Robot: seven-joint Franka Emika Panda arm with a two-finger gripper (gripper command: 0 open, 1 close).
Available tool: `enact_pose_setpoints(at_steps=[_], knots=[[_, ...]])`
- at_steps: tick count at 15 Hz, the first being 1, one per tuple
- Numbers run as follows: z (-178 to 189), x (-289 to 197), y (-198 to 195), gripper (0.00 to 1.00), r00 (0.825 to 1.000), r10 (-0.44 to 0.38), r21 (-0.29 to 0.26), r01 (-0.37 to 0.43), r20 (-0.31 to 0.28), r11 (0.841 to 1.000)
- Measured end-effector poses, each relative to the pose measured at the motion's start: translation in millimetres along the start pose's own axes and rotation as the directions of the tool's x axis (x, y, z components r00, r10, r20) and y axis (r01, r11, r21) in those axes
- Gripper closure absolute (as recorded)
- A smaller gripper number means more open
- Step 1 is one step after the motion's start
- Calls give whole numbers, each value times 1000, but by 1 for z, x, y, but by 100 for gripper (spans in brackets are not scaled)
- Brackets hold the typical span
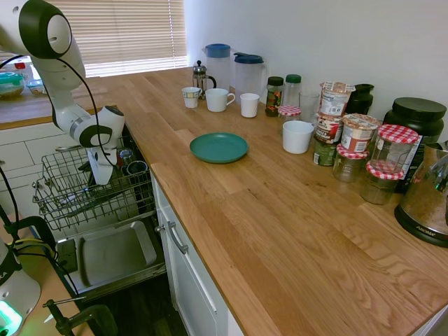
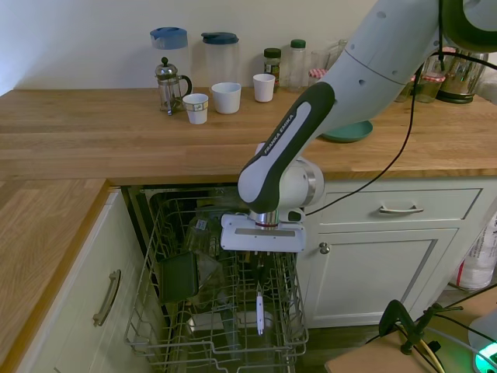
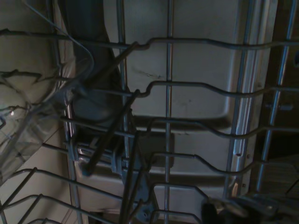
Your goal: Put the fork in the dishwasher
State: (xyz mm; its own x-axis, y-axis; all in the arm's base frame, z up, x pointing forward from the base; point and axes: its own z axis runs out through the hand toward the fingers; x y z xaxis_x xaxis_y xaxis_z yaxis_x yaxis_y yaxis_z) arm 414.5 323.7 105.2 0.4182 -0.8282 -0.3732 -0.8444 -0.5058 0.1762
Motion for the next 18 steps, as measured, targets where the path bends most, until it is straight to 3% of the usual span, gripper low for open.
enact_pose_setpoints(at_steps=[10, 18], knots=[[-5, -5, -7, 0, 999, -37, -9, 37, -12, 999], [-68, -67, 21, 0, 991, -80, 32, 84, -103, 996]])
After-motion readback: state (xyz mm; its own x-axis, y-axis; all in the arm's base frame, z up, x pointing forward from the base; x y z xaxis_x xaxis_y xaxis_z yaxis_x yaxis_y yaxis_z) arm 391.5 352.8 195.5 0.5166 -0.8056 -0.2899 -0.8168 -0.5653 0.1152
